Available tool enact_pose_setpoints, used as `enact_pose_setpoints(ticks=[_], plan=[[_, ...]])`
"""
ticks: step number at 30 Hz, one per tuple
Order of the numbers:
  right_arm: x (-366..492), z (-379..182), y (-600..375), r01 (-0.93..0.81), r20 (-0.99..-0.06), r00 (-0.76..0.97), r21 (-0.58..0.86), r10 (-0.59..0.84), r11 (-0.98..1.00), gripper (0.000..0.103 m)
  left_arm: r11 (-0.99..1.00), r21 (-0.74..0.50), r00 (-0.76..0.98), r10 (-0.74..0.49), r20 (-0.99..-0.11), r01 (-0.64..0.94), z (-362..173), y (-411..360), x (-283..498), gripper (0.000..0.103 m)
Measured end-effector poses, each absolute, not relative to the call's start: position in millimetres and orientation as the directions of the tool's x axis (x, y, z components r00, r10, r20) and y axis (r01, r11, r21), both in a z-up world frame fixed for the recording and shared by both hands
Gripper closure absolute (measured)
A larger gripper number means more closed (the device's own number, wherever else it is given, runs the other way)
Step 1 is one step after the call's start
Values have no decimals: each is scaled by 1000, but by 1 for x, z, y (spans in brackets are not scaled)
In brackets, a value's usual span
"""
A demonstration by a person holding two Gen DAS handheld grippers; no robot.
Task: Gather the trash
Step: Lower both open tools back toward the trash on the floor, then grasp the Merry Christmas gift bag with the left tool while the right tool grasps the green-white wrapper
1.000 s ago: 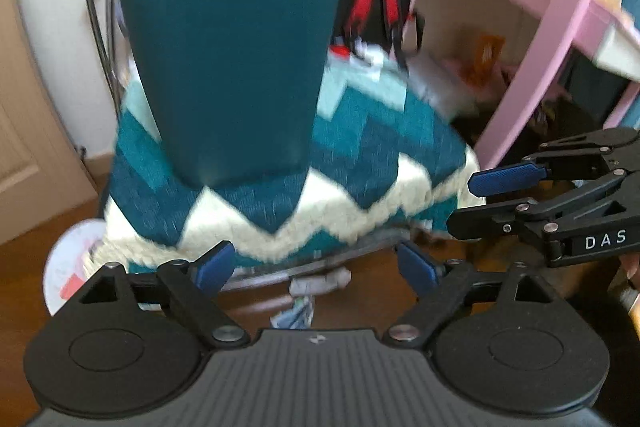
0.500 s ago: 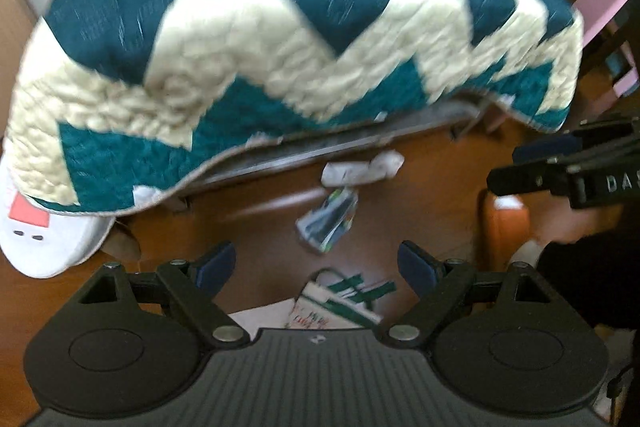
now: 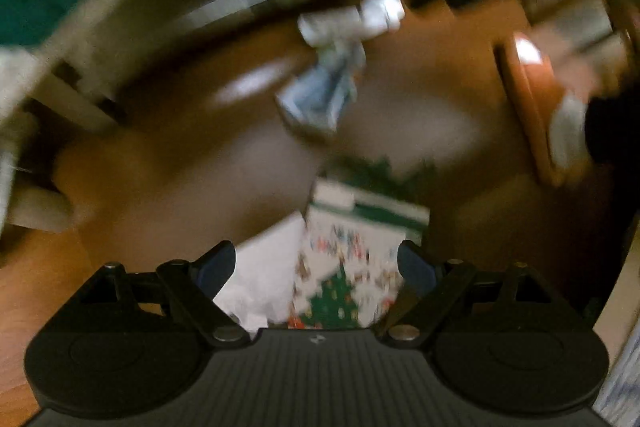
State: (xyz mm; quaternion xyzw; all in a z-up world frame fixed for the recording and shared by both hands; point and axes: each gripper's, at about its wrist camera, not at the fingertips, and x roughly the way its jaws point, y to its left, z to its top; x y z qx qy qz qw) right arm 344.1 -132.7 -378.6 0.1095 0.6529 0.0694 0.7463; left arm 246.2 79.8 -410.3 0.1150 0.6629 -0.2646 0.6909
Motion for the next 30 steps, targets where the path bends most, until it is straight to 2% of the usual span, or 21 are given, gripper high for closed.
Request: enact_pose_setpoints(ticks=[4,10,22,24,25,26,30], plan=[[352,-411,-125,55,-967,94,244,238,968,53,773,-182,-90,-161,-983,608,-454,75,216,14],[362,-444,-113,87,-973,56,229,225,970,53,760,-162,-126,-106,-986,629,-502,74,186,14],[377,-498,-102,150,-984,35,179,176,972,53,696,-54,-50,-27,-998,716,-540,66,154,15],[378,-502,-99,136,-986,36,163,160,977,53,688,-41,-36,-22,-999,725,-545,65,150,21],[378,-504,-99,136,-987,34,162,159,977,55,685,-34,-28,-20,-999,728,-547,65,148,31],[379,-506,-99,141,-987,30,161,159,977,56,685,-35,-29,-21,-999,728,-548,64,149,35],[380,-514,-102,177,-989,24,150,148,973,56,680,-35,-13,-37,-999,732,-546,64,145,40]])
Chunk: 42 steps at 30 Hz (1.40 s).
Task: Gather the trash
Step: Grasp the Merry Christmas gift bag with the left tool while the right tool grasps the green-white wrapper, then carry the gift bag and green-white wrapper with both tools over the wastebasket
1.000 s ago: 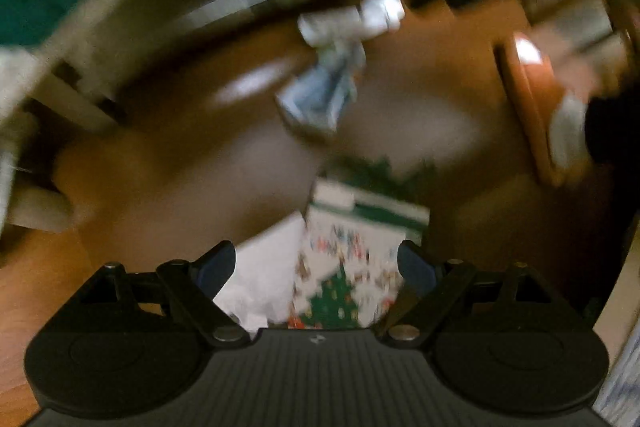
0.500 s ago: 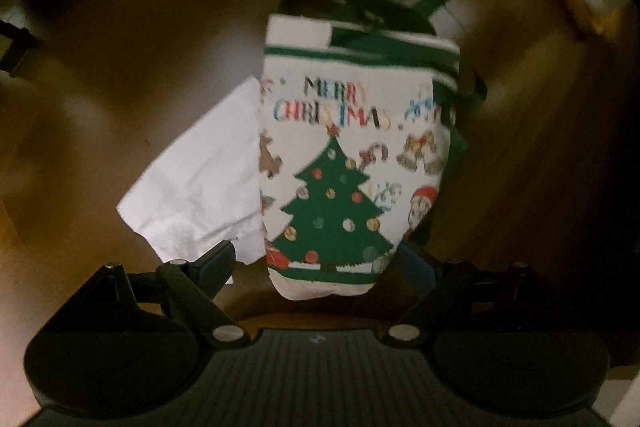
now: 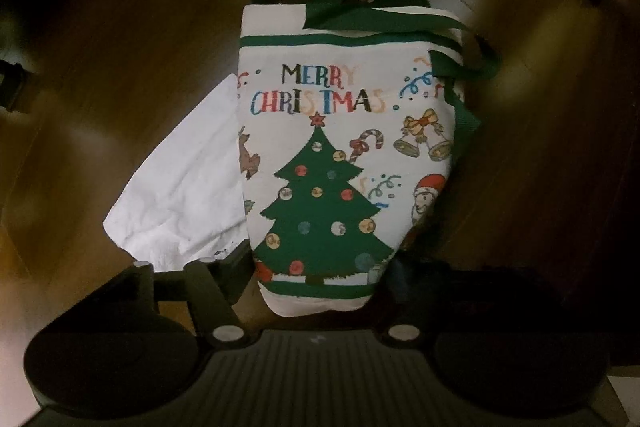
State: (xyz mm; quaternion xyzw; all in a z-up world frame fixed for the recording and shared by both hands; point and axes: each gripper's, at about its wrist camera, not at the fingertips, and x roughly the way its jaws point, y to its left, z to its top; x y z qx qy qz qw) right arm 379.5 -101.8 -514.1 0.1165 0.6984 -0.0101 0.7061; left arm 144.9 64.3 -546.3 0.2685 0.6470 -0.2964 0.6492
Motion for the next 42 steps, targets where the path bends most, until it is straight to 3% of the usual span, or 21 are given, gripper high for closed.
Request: enact_pose_setpoints(ticks=[4,5,6,7,10,18,28,42], plan=[[382,-520,-104,187,-990,12,137,138,973,61,682,-48,-16,-53,-998,730,-545,67,139,55],[382,-521,-104,187,-990,7,138,140,973,67,683,-49,-16,-54,-998,729,-544,66,138,60],[381,-522,-103,187,-989,0,145,147,972,82,683,-50,-18,-54,-998,729,-544,66,137,63],[381,-523,-104,189,-987,-11,157,162,969,92,682,-52,-20,-56,-998,730,-543,67,137,67],[379,-524,-108,181,-985,-16,165,171,970,95,691,-37,-5,-48,-999,722,-533,64,138,71],[360,-492,-125,116,-983,35,183,180,976,98,723,-35,33,-80,-996,690,-502,71,151,77],[327,-383,-160,75,-966,171,208,193,975,98,746,-37,96,-134,-986,665,-433,74,176,78],[283,-203,-200,35,-860,437,308,263,951,98,780,70,327,-177,-928,622,-242,56,202,78]])
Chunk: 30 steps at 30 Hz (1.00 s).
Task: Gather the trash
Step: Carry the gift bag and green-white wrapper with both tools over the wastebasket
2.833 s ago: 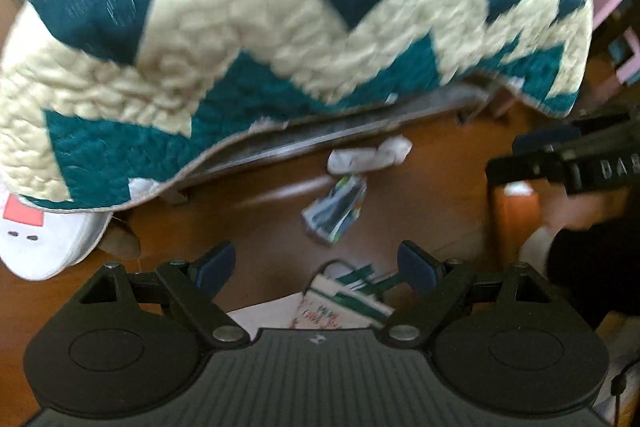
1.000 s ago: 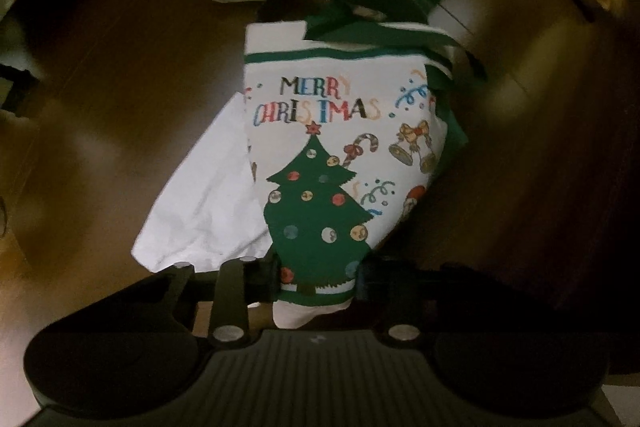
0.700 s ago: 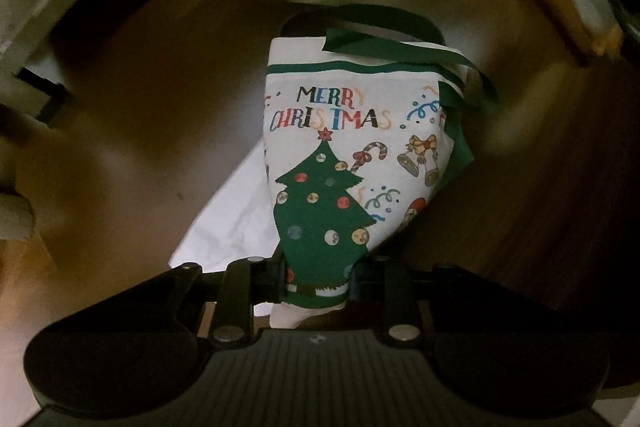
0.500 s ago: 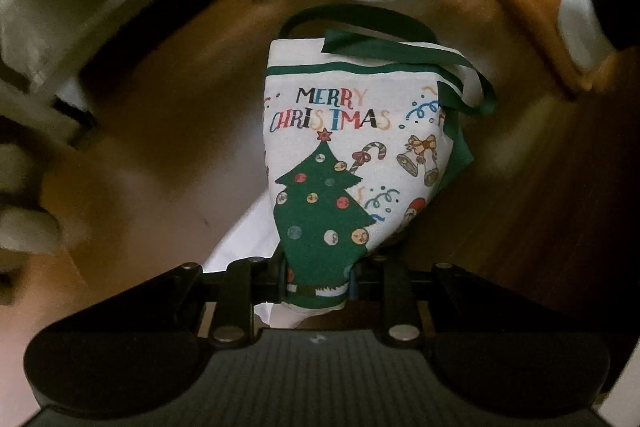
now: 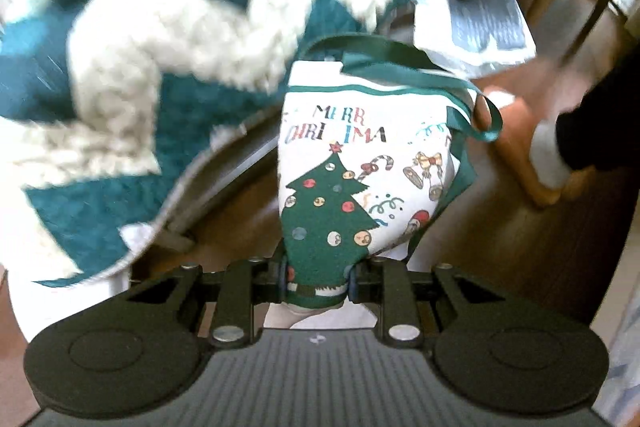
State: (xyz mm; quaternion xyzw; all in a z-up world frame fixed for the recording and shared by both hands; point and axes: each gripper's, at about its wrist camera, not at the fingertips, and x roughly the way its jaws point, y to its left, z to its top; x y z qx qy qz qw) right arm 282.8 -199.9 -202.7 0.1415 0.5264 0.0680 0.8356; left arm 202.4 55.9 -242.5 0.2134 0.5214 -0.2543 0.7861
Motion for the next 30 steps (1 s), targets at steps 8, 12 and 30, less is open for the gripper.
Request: enact_pose_setpoints(ticks=[8,12,30], plan=[[245,-95,-232,-18,-745,595,361,300,932,98,834,140,495,-174,-852,534,-140,38,184,78],[231,-35,-247,-65,-679,669,351,302,934,98,877,138,573,-174,-801,459,-84,33,169,78],[262,133,-220,-250,-451,832,214,322,944,98,978,40,819,-147,-555,202,139,43,204,78]])
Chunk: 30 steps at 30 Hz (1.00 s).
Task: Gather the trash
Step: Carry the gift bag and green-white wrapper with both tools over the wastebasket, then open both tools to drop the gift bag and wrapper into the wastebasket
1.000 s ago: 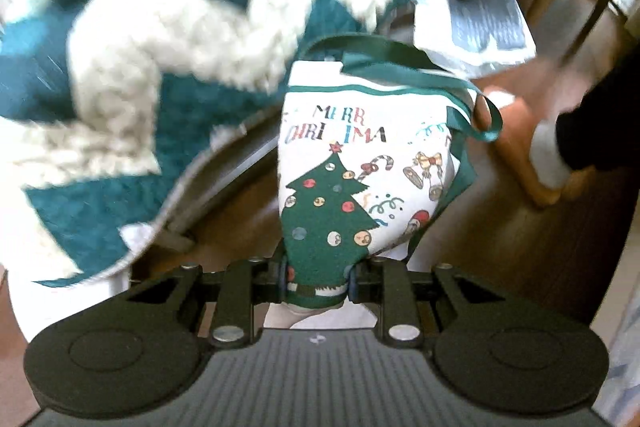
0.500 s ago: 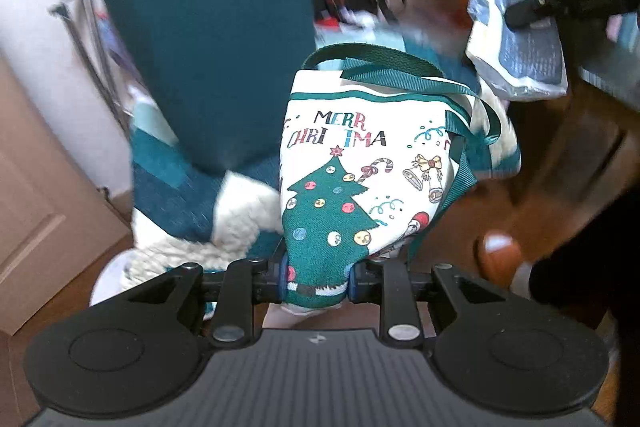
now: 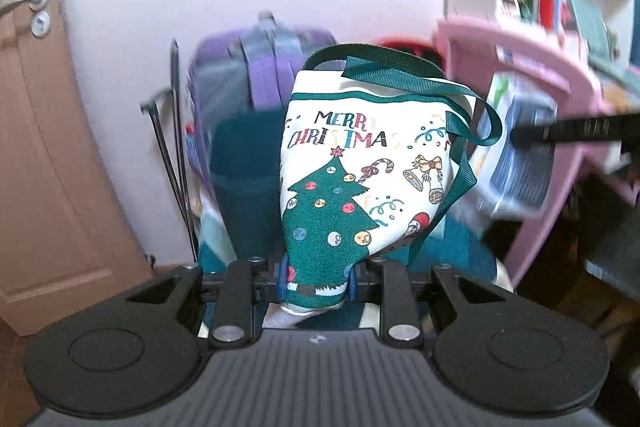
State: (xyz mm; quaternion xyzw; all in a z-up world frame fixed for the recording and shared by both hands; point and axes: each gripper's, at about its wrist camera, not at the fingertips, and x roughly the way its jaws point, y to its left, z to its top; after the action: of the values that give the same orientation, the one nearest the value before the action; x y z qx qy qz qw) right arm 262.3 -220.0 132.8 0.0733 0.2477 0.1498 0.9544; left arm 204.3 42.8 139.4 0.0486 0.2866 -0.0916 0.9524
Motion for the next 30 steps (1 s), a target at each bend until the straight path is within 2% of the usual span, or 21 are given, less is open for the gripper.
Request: enact_pose_setpoints(ticks=[6,12,20,30], plan=[[293,156,-190,-275,-416,848,184,328,944,98,991,11,841,-109,-530,136,174,45,254,78],[333,161,-158,-289,-418,850,138,320,947,98,995,45,843,-53,-536,91,176,42,309,78],[385,133,-133,-290,-472,826,109,307,951,98,997,53,813,-13,-582,54,145,41,372,77],[423,87,-109,-319,-576,765,50,288,946,95,992,103,717,17,-696,76,93,37,423,77]])
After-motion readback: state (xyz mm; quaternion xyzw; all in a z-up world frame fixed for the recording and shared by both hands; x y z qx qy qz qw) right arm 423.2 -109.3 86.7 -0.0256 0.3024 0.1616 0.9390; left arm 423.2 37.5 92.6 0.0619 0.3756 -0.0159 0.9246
